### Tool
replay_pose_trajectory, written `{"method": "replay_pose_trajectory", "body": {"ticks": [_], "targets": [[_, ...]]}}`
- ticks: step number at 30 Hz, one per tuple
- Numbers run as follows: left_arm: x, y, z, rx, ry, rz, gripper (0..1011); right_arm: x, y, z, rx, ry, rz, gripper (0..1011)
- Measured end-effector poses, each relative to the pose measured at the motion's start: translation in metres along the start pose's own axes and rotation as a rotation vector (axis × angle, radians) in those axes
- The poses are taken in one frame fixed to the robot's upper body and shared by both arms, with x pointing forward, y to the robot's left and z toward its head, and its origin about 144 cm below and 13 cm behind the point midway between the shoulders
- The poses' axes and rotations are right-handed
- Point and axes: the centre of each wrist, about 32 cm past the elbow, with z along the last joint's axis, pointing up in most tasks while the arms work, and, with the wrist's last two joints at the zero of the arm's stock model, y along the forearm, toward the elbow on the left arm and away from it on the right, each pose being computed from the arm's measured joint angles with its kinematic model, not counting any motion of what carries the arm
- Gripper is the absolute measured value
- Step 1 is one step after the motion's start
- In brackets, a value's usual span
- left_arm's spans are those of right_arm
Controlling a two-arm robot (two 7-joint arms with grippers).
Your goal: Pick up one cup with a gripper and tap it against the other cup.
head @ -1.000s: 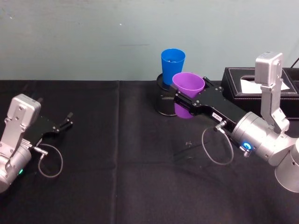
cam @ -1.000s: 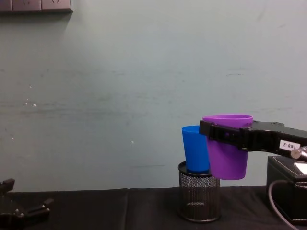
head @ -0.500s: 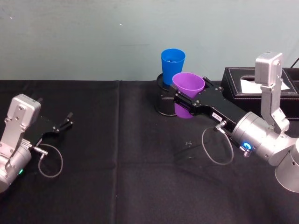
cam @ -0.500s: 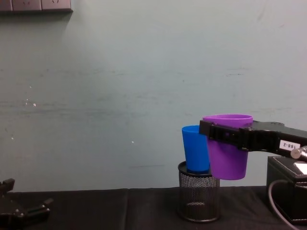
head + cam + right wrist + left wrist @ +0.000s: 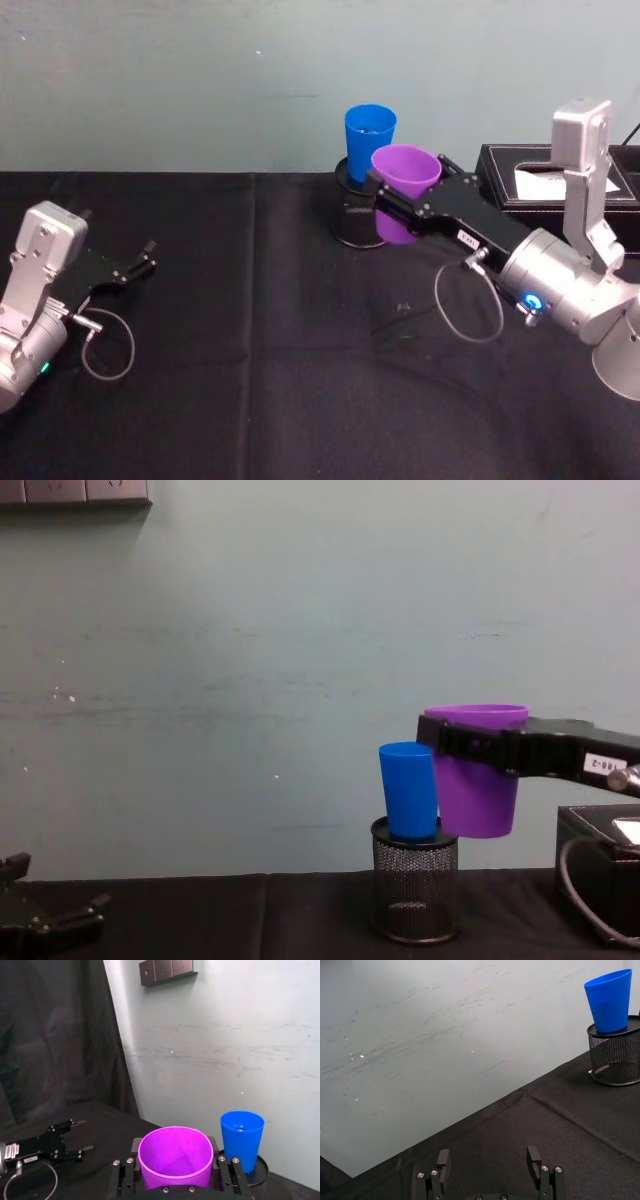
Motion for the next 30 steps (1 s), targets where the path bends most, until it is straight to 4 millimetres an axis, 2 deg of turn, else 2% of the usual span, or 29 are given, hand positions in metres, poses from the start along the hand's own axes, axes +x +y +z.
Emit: {"method": "replay_pose_trajectory", "body": {"ticks": [6, 15, 30], "targets": [[0.000, 0.000, 0.000, 0.000, 0.000, 0.000, 1000, 0.008, 0.010, -0.001, -0.010, 0.004, -0.014, 752], [0.000, 0.000, 0.000, 0.000, 0.000, 0.000, 1000, 0.026, 0.037, -0.016, -0.020, 0.026, -0.044, 754], [0.000, 0.000, 0.000, 0.000, 0.000, 0.000, 1000, 0.045, 0.073, -0.023, -0.017, 0.033, -0.059, 754]]}}
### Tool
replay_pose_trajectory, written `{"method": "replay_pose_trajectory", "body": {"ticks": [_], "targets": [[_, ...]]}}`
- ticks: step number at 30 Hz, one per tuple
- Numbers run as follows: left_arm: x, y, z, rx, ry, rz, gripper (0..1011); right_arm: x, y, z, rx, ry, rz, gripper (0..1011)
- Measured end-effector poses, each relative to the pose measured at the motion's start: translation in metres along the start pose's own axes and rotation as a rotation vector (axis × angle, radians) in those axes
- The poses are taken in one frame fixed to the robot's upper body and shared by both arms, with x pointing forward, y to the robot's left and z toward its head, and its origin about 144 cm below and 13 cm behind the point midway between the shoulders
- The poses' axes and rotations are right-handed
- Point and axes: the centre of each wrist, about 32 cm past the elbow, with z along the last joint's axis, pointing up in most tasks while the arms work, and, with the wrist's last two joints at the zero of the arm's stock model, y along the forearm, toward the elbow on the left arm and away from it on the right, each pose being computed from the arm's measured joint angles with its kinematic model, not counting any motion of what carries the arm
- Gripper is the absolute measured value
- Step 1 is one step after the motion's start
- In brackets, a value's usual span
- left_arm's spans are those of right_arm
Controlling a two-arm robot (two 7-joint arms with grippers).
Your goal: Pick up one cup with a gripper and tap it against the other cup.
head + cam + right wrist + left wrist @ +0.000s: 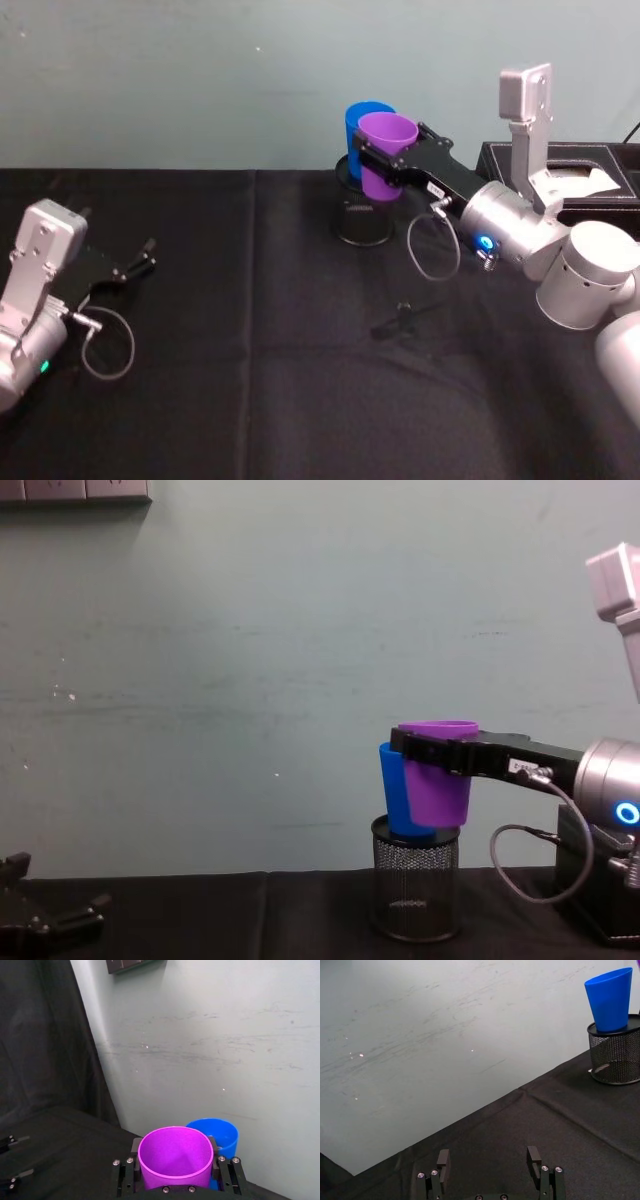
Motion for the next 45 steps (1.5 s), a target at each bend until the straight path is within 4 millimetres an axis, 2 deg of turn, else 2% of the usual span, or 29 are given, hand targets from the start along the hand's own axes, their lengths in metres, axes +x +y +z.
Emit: {"method": "replay_pose_trajectory", "body": {"ticks": [24, 45], "targets": [[0.000, 0.000, 0.000, 0.000, 0.000, 0.000, 1000, 0.016, 0.030, 0.000, 0.005, -0.020, -0.013, 752], [0.000, 0.000, 0.000, 0.000, 0.000, 0.000, 1000, 0.018, 0.035, 0.006, 0.019, -0.011, -0.013, 754]]}}
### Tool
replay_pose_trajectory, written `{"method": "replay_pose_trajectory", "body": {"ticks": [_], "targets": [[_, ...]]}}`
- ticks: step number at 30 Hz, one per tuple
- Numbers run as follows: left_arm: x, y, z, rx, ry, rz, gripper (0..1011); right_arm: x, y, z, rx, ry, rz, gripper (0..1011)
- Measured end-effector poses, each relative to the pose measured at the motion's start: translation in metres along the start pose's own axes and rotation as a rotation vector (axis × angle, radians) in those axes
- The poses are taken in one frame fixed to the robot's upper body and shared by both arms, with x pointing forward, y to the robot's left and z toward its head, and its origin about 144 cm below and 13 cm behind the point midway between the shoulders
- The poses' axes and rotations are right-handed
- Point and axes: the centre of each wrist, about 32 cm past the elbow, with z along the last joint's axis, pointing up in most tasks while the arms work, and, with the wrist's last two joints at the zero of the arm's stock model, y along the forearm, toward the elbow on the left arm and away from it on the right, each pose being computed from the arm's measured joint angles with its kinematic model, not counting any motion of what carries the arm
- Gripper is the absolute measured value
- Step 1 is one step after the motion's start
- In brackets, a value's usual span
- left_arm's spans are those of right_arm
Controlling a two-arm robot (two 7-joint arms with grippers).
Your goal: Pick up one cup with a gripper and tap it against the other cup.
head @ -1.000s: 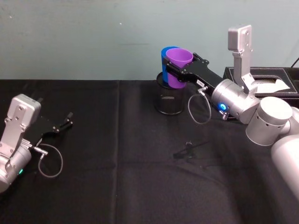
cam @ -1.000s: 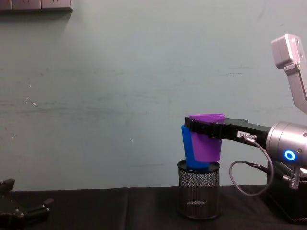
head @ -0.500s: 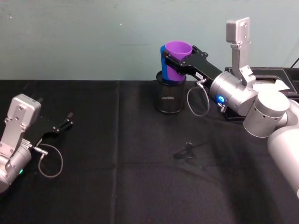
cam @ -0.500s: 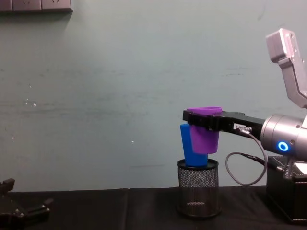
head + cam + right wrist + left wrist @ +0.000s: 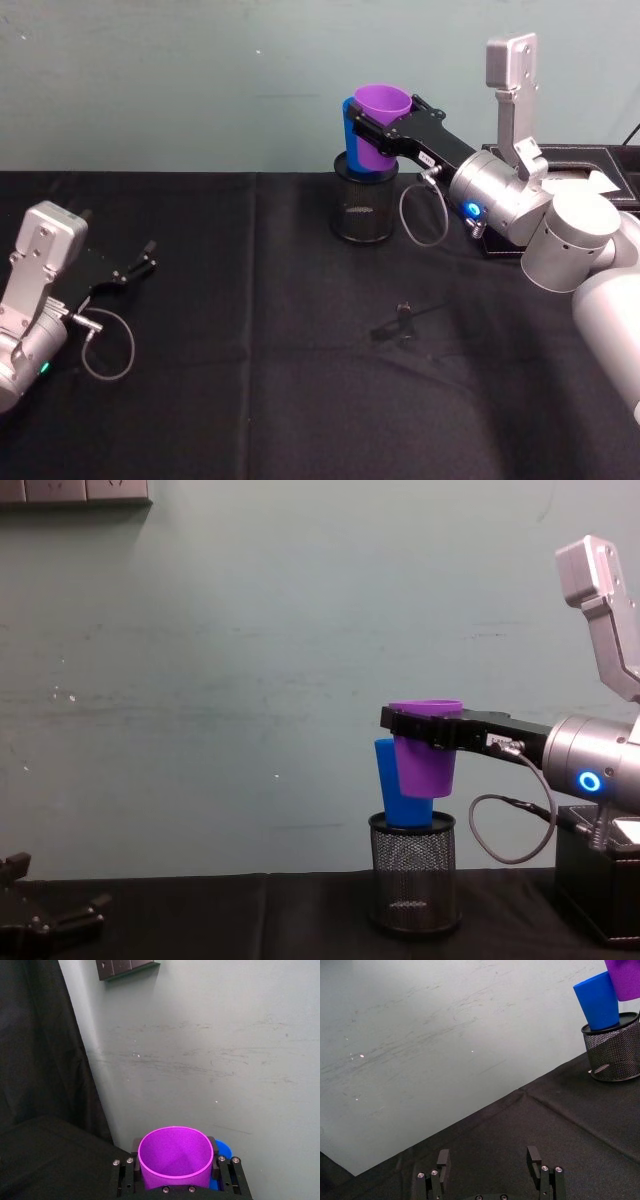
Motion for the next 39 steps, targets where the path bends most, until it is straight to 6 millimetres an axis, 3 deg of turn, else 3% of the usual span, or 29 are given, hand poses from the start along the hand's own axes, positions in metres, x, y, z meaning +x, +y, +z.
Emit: {"method": "replay_pose_trajectory", "body": {"ticks": [39], "targets": [[0.0000, 0.0000, 0.0000, 0.000, 0.000, 0.000, 1000, -0.0002, -0.0004, -0.0003, -0.001, -0.002, -0.001, 754]]}}
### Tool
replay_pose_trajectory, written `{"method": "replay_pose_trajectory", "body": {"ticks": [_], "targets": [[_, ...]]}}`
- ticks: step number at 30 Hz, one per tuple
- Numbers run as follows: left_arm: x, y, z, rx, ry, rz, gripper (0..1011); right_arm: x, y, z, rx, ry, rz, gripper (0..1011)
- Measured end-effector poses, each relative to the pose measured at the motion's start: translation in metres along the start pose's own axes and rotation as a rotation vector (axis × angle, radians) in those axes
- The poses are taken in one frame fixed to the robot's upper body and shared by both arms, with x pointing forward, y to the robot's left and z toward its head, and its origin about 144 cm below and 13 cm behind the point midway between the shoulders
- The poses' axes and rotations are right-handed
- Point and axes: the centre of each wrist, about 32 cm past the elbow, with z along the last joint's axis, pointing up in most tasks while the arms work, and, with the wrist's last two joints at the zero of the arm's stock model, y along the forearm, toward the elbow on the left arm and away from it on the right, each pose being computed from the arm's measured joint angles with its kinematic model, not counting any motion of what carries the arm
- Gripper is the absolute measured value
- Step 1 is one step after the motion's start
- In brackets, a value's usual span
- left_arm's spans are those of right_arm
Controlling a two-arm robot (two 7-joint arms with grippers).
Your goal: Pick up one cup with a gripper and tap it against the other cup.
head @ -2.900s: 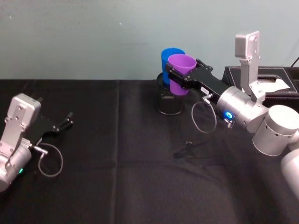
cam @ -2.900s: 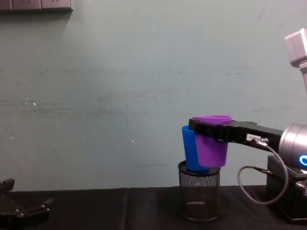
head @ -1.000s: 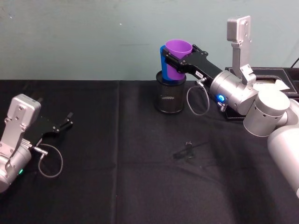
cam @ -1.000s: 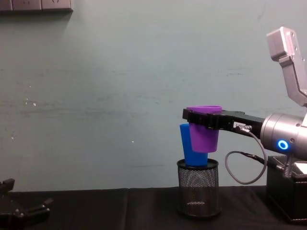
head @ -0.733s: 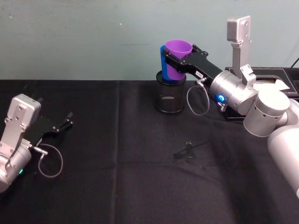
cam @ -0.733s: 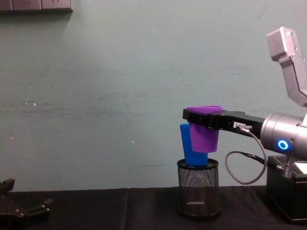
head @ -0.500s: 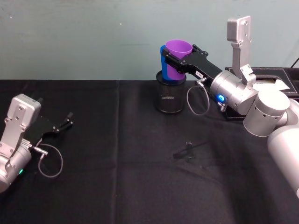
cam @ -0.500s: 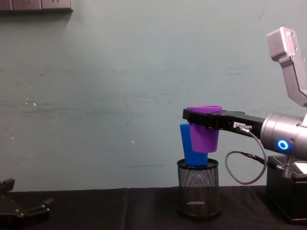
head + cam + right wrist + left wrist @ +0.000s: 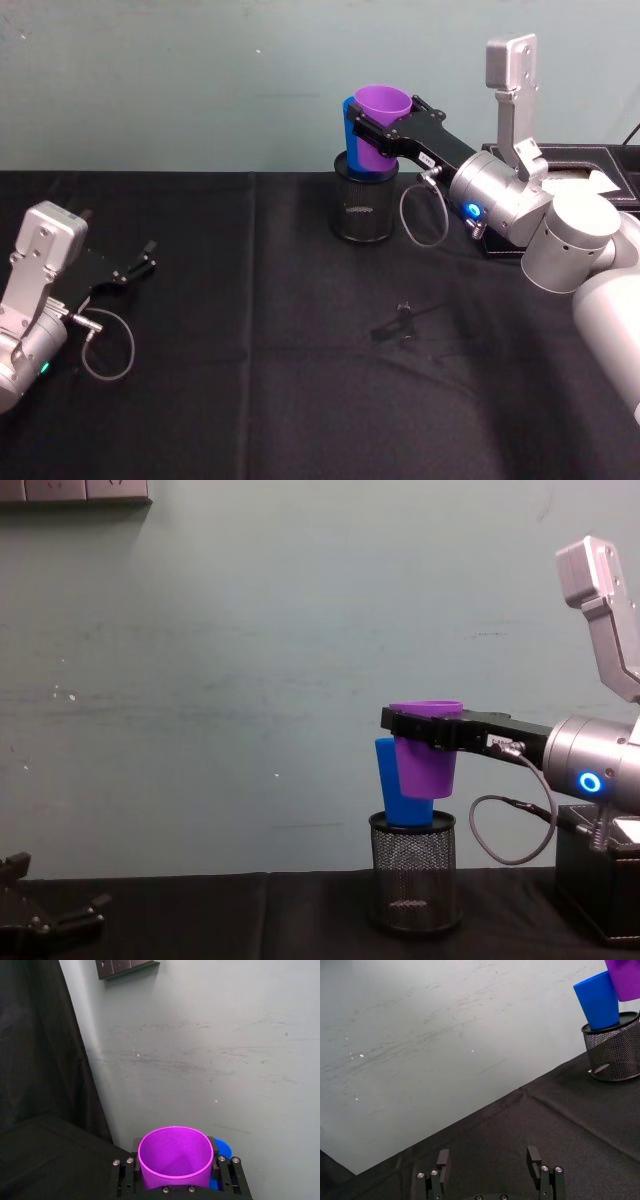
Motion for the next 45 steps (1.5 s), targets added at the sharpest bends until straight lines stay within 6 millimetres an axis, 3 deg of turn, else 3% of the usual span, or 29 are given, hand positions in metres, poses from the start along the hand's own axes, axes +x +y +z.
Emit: {"method": "replay_pose_trajectory", "body": {"ticks": [45], "targets": [[0.0000, 0.0000, 0.0000, 0.000, 0.000, 0.000, 1000, 0.0000, 0.0000, 0.0000, 0.000, 0.000, 0.000, 754]]}}
